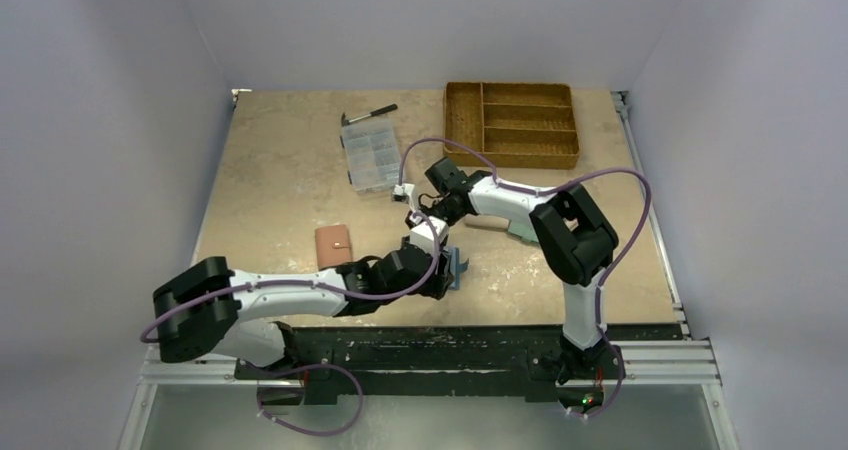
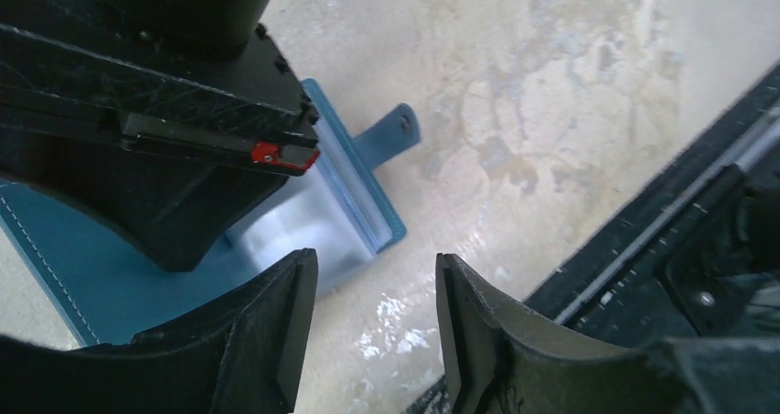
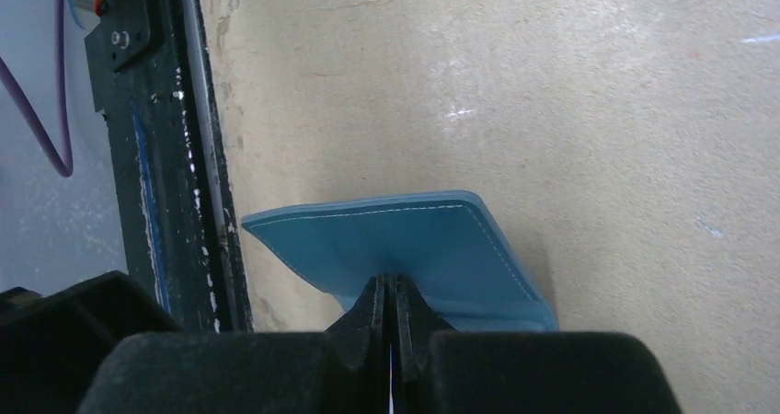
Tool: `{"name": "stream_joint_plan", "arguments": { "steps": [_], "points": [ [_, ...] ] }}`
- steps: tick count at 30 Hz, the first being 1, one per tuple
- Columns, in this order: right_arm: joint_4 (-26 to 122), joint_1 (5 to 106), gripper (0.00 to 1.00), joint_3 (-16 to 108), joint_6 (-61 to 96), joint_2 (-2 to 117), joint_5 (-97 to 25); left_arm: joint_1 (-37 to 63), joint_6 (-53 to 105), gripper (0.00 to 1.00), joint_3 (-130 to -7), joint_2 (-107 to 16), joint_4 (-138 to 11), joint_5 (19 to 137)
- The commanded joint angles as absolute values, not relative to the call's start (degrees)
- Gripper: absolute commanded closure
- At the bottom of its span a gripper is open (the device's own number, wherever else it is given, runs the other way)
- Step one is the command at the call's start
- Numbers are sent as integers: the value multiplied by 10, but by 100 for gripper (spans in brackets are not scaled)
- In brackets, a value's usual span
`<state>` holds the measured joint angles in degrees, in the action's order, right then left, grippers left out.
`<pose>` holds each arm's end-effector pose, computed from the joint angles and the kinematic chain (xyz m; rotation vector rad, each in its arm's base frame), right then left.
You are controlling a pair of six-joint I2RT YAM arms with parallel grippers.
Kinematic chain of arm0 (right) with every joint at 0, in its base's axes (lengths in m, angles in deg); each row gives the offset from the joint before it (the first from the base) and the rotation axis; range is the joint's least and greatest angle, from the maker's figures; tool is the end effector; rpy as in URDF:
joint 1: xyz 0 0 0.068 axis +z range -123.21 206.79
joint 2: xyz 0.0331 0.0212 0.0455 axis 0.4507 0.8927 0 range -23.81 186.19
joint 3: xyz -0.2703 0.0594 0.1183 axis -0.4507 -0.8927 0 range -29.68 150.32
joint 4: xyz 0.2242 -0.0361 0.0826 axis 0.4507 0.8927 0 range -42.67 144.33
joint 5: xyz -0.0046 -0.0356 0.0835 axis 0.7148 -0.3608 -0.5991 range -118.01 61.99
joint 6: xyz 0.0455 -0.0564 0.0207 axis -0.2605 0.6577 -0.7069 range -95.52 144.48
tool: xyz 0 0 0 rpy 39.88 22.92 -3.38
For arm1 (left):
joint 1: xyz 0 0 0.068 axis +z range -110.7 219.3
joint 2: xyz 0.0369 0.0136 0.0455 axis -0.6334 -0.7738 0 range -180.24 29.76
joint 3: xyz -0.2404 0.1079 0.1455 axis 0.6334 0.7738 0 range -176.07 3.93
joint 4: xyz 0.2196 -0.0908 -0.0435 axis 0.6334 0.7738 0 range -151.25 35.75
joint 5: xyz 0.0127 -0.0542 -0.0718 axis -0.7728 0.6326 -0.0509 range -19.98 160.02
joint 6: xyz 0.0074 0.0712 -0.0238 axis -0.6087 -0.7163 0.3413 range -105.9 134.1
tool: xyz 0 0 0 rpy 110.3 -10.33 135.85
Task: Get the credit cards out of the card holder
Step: Open the card holder at the center of the board.
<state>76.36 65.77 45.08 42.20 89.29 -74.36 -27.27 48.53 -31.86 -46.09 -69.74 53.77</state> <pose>0.2766 0.2830 0.1825 -1.4611 2.2290 1.2151 0.1250 -0.2435 0.2288 0.4370 2.1463 -0.7438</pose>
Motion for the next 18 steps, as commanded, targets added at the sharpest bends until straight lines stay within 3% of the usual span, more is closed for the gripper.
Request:
{"name": "stream_joint_plan", "arguments": {
  "steps": [1, 18],
  "points": [
    [763, 650, 100, 450, 409, 884, -750, -275, 495, 46, -371, -507, -662, 467],
    [798, 648, 95, 459, 441, 885, -785, -278, 534, 36, -459, -630, -559, 405]
  ]
}}
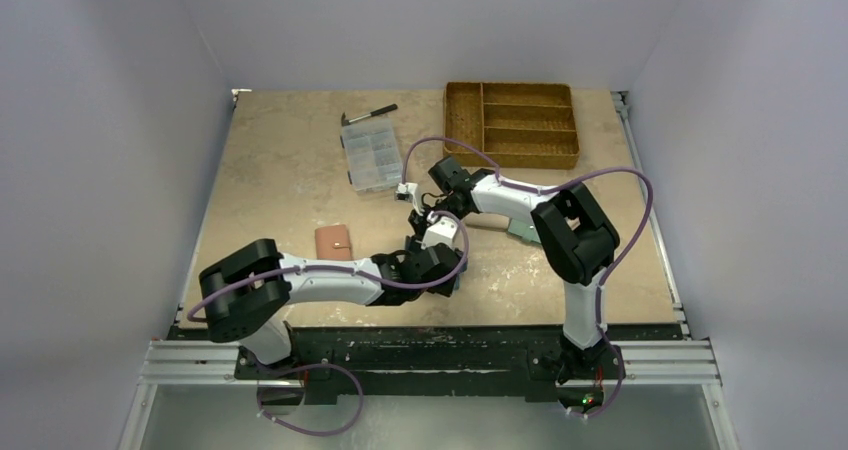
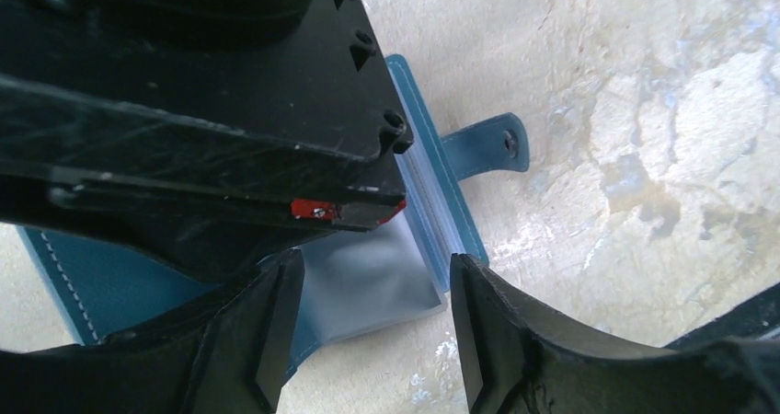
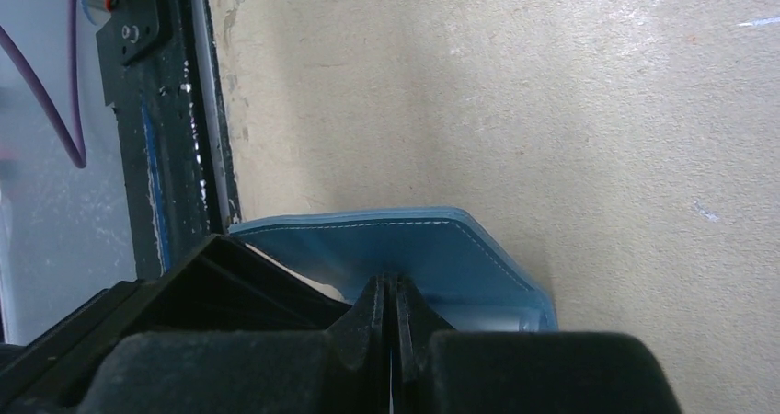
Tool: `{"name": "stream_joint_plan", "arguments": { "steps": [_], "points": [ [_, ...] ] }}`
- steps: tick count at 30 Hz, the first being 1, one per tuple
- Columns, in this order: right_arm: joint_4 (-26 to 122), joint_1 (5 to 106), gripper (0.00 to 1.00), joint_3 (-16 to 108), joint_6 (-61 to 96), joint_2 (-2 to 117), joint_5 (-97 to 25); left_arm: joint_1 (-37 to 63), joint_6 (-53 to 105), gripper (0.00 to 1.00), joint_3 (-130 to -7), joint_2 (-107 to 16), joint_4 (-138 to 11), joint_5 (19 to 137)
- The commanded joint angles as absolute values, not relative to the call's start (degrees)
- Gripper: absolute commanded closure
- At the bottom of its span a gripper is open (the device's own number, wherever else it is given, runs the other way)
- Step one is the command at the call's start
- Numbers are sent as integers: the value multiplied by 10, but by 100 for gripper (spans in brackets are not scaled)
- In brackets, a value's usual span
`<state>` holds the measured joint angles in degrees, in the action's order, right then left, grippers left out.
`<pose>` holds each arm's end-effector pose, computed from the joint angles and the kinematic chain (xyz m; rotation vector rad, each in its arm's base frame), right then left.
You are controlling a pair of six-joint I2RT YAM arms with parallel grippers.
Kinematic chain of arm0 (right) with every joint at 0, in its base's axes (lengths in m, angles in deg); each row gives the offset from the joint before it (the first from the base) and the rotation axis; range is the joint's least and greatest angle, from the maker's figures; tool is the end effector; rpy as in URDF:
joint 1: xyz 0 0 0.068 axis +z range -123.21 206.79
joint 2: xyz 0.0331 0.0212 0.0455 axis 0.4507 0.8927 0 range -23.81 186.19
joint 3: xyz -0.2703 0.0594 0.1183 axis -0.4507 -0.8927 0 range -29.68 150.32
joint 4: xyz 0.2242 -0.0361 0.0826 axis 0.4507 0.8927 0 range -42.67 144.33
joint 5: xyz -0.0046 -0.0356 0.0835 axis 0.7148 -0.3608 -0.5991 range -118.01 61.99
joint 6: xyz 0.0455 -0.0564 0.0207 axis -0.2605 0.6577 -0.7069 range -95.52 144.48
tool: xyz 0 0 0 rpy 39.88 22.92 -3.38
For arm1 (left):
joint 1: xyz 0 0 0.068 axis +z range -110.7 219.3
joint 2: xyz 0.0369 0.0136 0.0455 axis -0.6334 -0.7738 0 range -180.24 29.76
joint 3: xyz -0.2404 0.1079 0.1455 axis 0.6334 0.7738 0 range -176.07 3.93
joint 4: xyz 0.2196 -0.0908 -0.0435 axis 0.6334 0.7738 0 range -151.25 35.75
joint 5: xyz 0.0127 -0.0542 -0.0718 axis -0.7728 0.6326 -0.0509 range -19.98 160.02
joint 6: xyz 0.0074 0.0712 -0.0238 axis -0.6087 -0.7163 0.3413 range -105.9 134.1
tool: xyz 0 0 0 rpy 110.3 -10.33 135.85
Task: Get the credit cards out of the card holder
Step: Open the card holder at the center of the board.
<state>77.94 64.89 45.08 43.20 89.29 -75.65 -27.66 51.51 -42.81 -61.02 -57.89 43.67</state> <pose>0.2776 0.2774 0.1823 -1.4586 2.2377 1.2416 0.1493 -0.2788 0.1976 0.3856 2.2890 -0.3802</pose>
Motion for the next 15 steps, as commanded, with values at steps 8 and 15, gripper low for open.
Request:
{"name": "stream_joint_plan", "arguments": {
  "steps": [8, 15],
  "points": [
    [812, 629, 91, 459, 457, 864, -794, -279, 570, 43, -487, -665, -486, 349],
    [823, 588, 87, 443, 486, 816, -796, -279, 593, 73, -437, -618, -528, 371]
  ]
}}
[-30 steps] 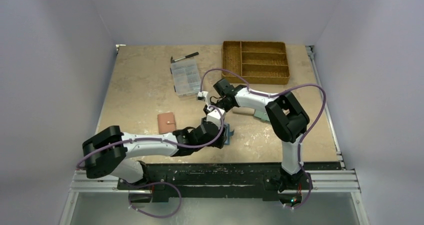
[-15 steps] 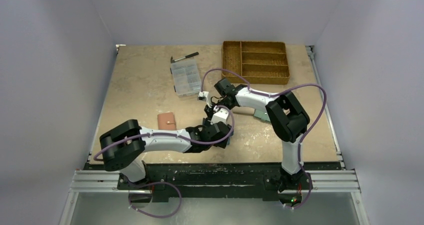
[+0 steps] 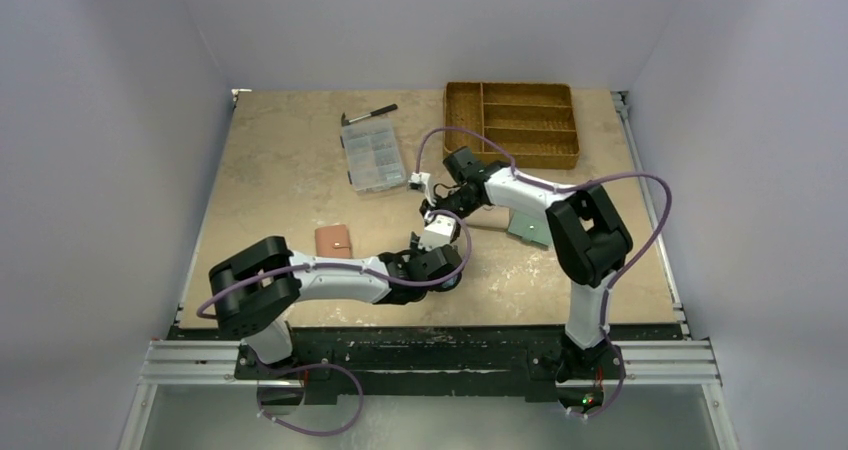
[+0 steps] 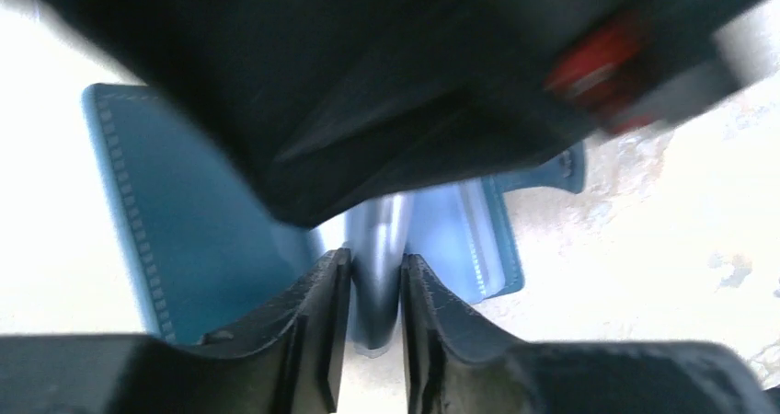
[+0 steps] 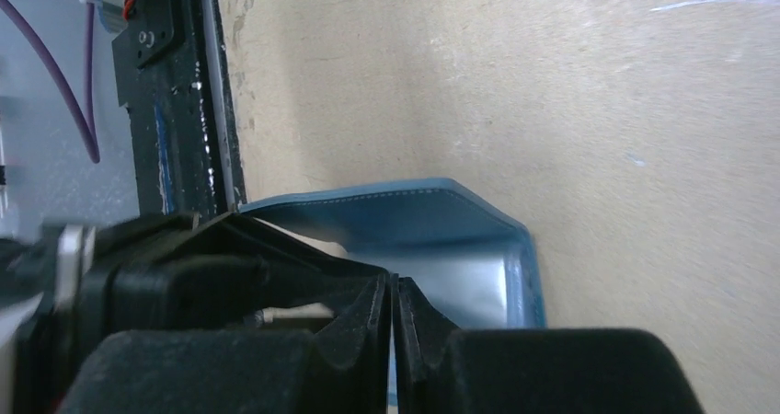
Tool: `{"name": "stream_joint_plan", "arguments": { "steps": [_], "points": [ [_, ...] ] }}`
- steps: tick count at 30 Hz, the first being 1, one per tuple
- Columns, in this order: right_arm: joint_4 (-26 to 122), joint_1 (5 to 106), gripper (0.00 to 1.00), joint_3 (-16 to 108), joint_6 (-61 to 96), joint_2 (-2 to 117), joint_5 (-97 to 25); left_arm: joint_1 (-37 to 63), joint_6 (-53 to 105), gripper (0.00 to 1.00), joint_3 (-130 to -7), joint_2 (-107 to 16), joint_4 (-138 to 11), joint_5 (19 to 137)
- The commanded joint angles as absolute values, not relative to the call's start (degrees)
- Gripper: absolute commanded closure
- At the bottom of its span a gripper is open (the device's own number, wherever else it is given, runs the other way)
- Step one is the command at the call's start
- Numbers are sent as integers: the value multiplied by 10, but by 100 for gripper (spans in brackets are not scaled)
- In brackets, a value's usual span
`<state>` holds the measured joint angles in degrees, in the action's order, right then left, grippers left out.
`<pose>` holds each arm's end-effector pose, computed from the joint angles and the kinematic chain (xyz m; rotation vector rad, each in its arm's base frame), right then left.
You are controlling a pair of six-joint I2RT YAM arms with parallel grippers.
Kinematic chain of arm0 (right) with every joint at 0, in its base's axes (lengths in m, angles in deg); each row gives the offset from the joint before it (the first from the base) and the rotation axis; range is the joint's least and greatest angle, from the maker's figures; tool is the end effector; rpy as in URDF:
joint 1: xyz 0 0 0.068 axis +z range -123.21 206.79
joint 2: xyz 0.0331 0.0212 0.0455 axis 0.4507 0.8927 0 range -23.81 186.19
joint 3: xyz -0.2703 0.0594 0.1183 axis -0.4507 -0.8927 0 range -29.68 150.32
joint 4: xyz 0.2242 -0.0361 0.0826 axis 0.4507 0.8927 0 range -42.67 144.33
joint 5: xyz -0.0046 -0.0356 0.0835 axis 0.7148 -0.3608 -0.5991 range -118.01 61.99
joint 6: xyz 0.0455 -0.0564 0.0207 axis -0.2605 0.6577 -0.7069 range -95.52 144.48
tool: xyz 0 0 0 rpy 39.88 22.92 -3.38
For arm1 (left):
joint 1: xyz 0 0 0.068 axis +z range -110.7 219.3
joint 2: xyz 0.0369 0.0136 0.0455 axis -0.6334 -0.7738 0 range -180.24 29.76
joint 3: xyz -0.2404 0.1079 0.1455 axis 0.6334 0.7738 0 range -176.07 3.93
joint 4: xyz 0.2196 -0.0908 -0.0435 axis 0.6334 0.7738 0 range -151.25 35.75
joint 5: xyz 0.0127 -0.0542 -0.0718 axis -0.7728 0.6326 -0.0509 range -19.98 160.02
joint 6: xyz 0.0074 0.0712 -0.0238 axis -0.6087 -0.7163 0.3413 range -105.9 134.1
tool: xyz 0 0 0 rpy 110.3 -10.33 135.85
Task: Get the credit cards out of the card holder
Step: Open the card holder at the center of the board.
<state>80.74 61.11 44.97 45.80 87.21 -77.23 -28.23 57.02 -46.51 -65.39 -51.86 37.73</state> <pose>0.2873 0.2545 0.1943 -1.4159 2.2236 1.2486 0.1546 -0.2848 0.1871 0.2828 2.3199 -0.2349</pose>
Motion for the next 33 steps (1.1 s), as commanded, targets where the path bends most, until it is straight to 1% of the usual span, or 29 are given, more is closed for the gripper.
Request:
{"name": "stream_joint_plan", "arguments": {
  "steps": [1, 4, 5, 7, 9, 10, 11, 12, 13, 15, 16, 19, 21, 24, 29, 33],
  "points": [
    [822, 581, 87, 437, 491, 807, -793, -277, 597, 79, -430, -612, -533, 373],
    [816, 562, 86, 412, 513, 771, -784, -267, 610, 98, -404, -591, -553, 391],
    [814, 560, 86, 403, 522, 759, -778, -260, 613, 100, -391, -582, -565, 403],
    [810, 559, 83, 380, 556, 733, -766, -244, 622, 100, -362, -558, -597, 432],
    [805, 560, 79, 353, 601, 704, -773, -222, 630, 100, -328, -532, -644, 469],
    [803, 560, 75, 337, 626, 689, -781, -211, 633, 100, -310, -519, -667, 490],
    [804, 560, 70, 318, 664, 673, -791, -202, 636, 100, -286, -506, -687, 509],
    [809, 560, 64, 292, 727, 658, -802, -189, 640, 100, -270, -495, -711, 529],
    [814, 561, 57, 279, 758, 642, -812, -182, 644, 100, -254, -485, -732, 548],
    [830, 562, 47, 233, 889, 613, -822, -170, 650, 100, -231, -471, -768, 580],
    [833, 564, 42, 220, 914, 601, -817, -165, 654, 100, -220, -468, -786, 596],
    [840, 566, 41, 206, 962, 580, -811, -156, 672, 100, -193, -466, -853, 643],
    [834, 569, 41, 201, 969, 574, -785, -151, 683, 100, -183, -472, -882, 663],
    [800, 572, 39, 174, 976, 559, -722, -148, 685, 100, -186, -486, -892, 676],
    [789, 572, 34, 165, 977, 548, -700, -146, 675, 100, -193, -518, -906, 696],
    [799, 582, 32, 152, 1023, 555, -655, -146, 674, 100, -199, -548, -924, 722]
  ]
}}
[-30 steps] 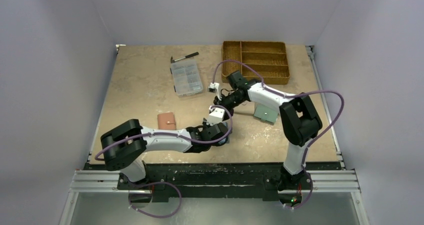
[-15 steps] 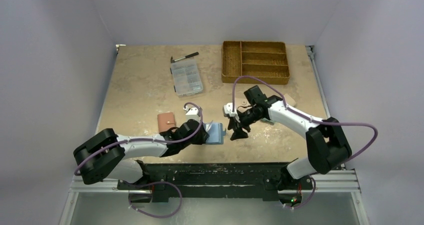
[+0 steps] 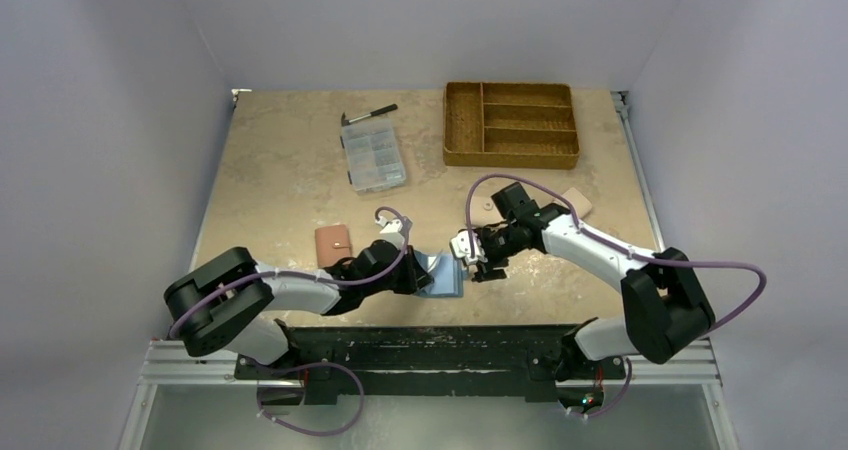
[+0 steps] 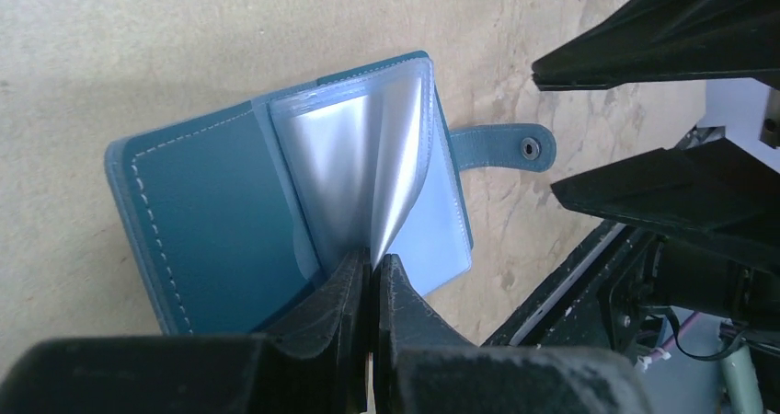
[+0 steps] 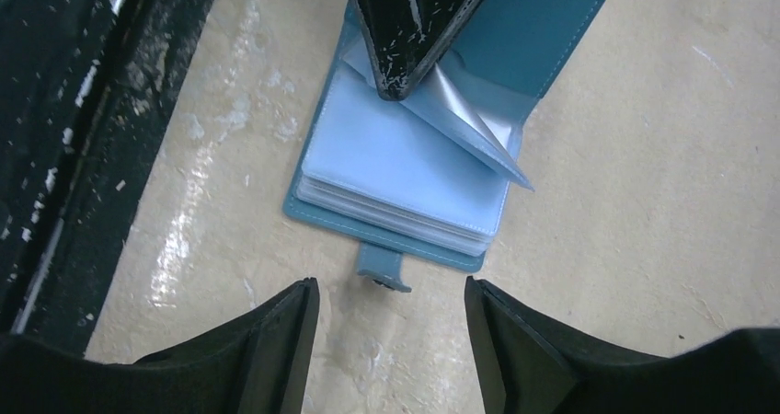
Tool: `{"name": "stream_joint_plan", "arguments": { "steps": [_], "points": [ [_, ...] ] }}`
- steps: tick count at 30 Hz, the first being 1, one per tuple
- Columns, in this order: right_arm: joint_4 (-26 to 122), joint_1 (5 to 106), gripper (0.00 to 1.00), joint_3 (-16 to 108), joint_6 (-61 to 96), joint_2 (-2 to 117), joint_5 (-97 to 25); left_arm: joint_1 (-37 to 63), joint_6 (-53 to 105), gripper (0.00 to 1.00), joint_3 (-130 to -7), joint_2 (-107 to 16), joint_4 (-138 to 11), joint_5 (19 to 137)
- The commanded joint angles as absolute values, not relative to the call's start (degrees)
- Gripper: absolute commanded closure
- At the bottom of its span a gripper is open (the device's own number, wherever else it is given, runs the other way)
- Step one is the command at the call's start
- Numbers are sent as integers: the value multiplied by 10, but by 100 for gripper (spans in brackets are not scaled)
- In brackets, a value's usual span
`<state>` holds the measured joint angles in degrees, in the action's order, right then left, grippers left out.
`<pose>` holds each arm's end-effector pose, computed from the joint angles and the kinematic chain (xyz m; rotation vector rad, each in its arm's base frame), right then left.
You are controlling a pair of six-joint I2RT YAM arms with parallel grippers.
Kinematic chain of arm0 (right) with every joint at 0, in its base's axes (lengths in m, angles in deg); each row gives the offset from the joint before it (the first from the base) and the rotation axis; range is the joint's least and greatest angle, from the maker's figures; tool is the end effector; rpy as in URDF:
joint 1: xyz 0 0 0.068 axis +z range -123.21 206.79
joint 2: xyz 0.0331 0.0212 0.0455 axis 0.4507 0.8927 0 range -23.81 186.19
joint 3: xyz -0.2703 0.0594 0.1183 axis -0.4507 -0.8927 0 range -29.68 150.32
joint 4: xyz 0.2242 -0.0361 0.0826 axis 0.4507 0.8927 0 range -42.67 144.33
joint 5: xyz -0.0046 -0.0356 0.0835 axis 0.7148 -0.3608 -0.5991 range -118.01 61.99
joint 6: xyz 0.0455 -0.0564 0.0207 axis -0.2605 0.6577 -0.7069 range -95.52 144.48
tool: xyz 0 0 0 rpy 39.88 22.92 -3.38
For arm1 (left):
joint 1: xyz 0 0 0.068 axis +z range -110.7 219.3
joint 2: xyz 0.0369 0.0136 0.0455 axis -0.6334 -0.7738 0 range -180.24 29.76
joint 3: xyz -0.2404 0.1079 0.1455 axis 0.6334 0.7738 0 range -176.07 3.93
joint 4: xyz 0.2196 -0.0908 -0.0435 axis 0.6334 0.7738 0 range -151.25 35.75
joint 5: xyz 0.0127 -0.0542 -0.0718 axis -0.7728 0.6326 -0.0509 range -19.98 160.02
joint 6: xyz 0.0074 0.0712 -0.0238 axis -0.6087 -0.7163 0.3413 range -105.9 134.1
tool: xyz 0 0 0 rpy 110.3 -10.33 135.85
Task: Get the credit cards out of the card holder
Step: Open the card holder at the center of the board.
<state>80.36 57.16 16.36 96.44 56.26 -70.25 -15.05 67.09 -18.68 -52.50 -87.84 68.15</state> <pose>0.1817 0.1560 0.2152 -2.0108 1.3746 0.7018 0.1535 -0.2105 0.1660 0.0072 2.3405 -0.9997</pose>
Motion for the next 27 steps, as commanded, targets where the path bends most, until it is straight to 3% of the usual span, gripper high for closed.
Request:
{"name": "stream_joint_plan", "arguments": {
  "steps": [1, 8, 16, 24, 27],
  "points": [
    [801, 584, 33, 148, 1032, 555, -648, -146, 673, 100, -201, -553, -926, 725],
    [822, 617, 35, 153, 1051, 578, -615, -144, 654, 100, -228, -563, -898, 729],
    [846, 623, 69, 157, 1073, 592, -583, -136, 635, 100, -244, -547, -827, 695],
    [838, 624, 74, 152, 1065, 595, -570, -132, 620, 100, -259, -543, -784, 666],
    [836, 623, 89, 153, 1060, 597, -568, -132, 615, 100, -265, -543, -770, 658]
  ]
}}
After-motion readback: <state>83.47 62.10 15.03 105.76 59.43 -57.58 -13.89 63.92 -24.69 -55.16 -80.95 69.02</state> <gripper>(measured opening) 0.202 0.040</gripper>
